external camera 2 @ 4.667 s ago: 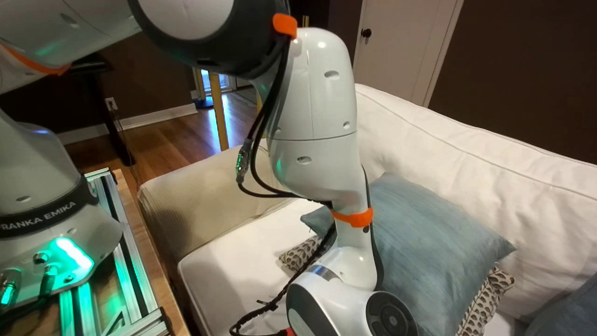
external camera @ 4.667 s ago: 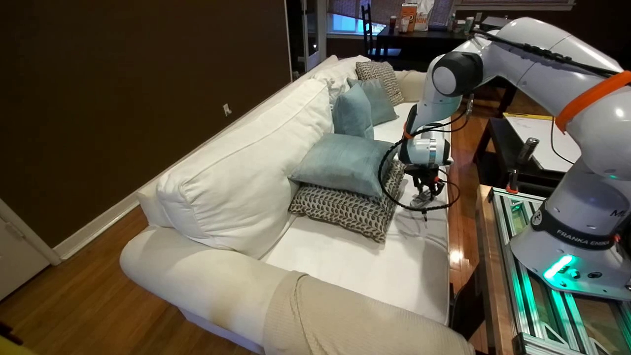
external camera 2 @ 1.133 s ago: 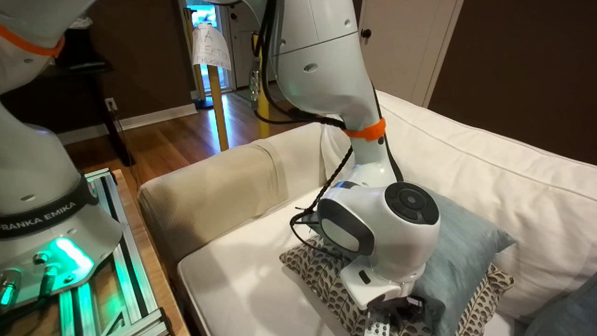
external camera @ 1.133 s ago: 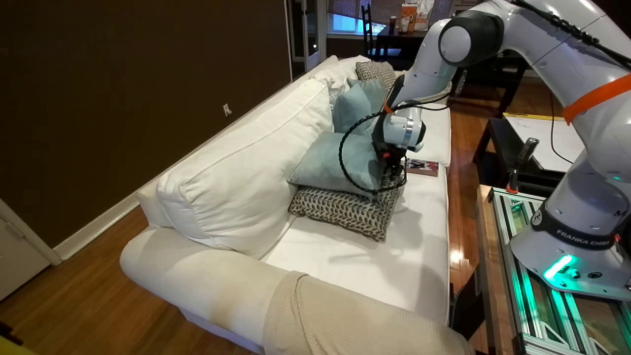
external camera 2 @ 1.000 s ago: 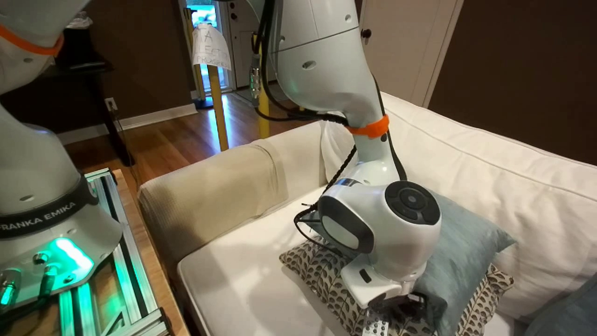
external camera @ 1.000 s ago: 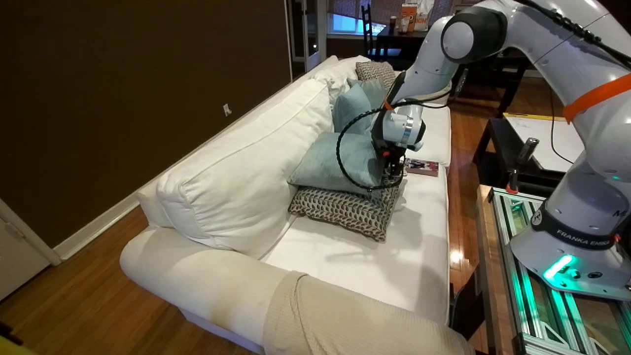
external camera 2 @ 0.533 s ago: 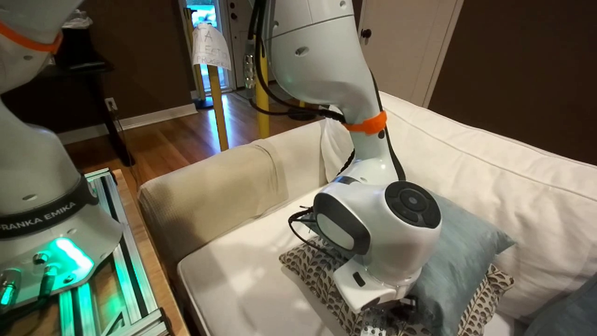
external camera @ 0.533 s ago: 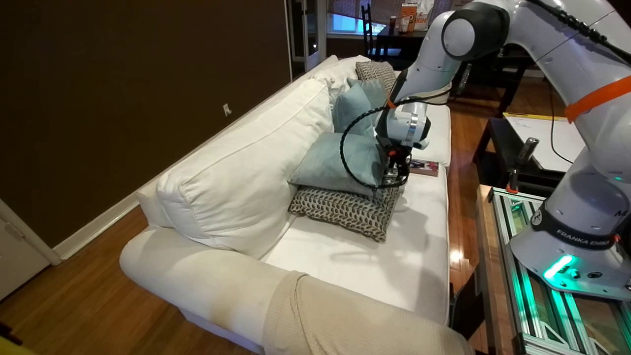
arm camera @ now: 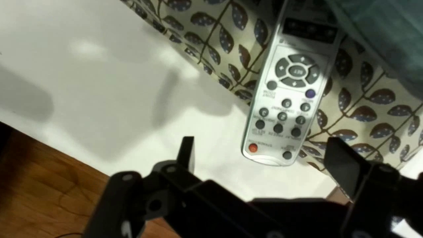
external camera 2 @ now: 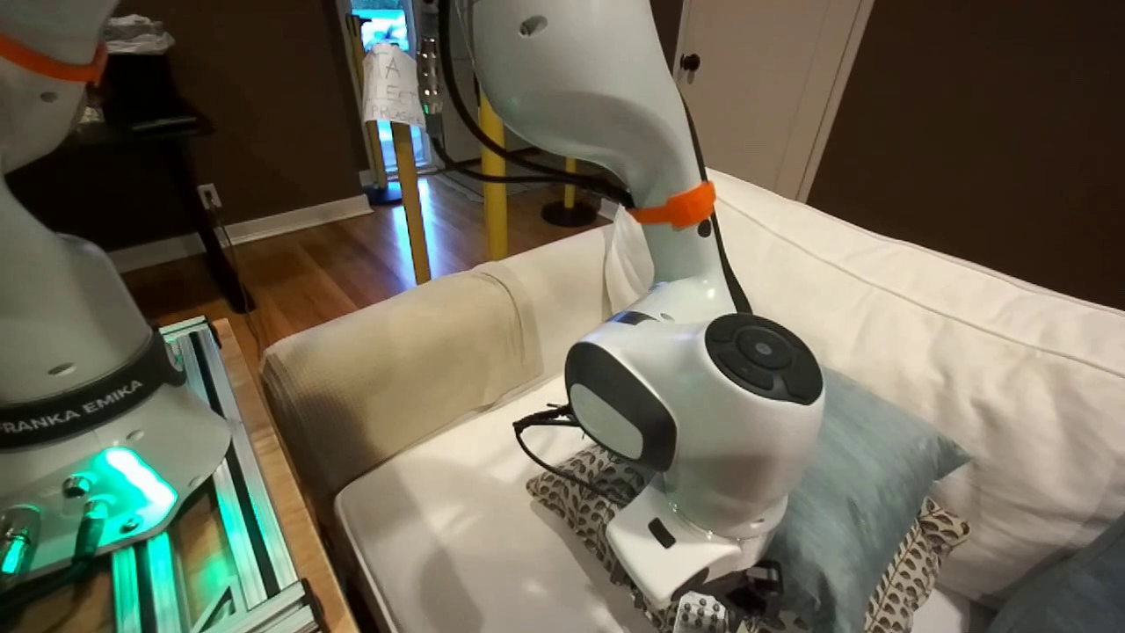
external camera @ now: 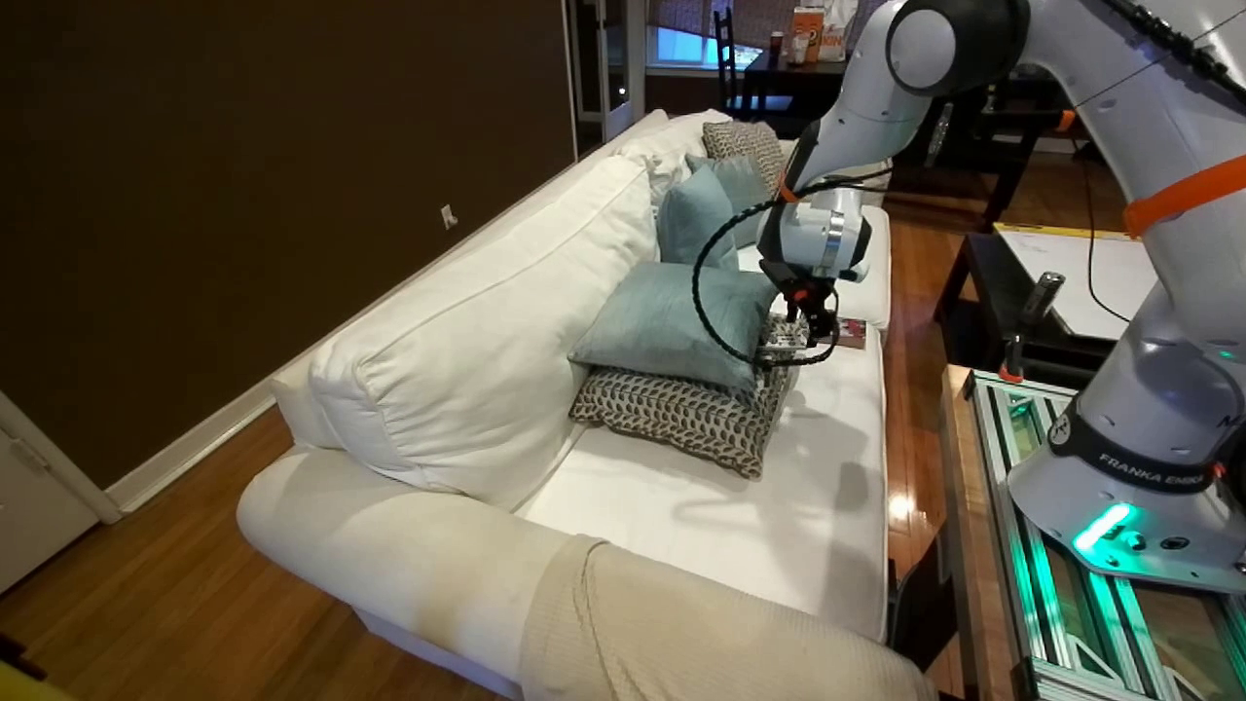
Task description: Place remote between the two vertically stacked cushions
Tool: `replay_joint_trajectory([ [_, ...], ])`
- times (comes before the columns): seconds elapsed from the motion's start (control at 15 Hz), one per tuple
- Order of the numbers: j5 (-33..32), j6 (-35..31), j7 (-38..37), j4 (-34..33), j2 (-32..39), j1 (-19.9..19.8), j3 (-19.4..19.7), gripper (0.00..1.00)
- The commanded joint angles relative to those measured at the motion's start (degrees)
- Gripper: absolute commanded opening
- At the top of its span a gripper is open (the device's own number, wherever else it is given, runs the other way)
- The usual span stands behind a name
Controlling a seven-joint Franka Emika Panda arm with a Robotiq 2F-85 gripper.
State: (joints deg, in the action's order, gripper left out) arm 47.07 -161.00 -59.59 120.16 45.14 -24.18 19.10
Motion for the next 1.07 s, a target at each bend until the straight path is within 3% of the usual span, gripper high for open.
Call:
replay_joint_trajectory([
  [0.0, 1.9, -4.1, 10.1, 3.6, -3.7, -3.5, -2.3, 1.00],
  [0.07, 2.7, -5.3, 13.8, 3.8, -4.3, -4.9, -3.4, 1.00],
  [0.2, 2.8, -8.2, 22.5, 3.9, -6.5, -12.5, -10.0, 1.00],
  [0.33, 3.7, -6.4, 30.3, 3.7, -8.2, -20.9, -17.1, 1.00],
  [0.47, 6.6, -1.6, 37.1, 3.6, -9.0, -27.4, -21.5, 1.00],
  [0.53, 10.3, 2.8, 41.2, 2.9, -8.7, -27.0, -19.9, 1.00],
  [0.73, 10.3, 14.9, 42.4, 2.7, -7.9, -26.4, -14.4, 1.00],
  [1.0, 10.6, 24.1, 45.9, 0.8, -6.1, -26.2, -9.8, 1.00],
])
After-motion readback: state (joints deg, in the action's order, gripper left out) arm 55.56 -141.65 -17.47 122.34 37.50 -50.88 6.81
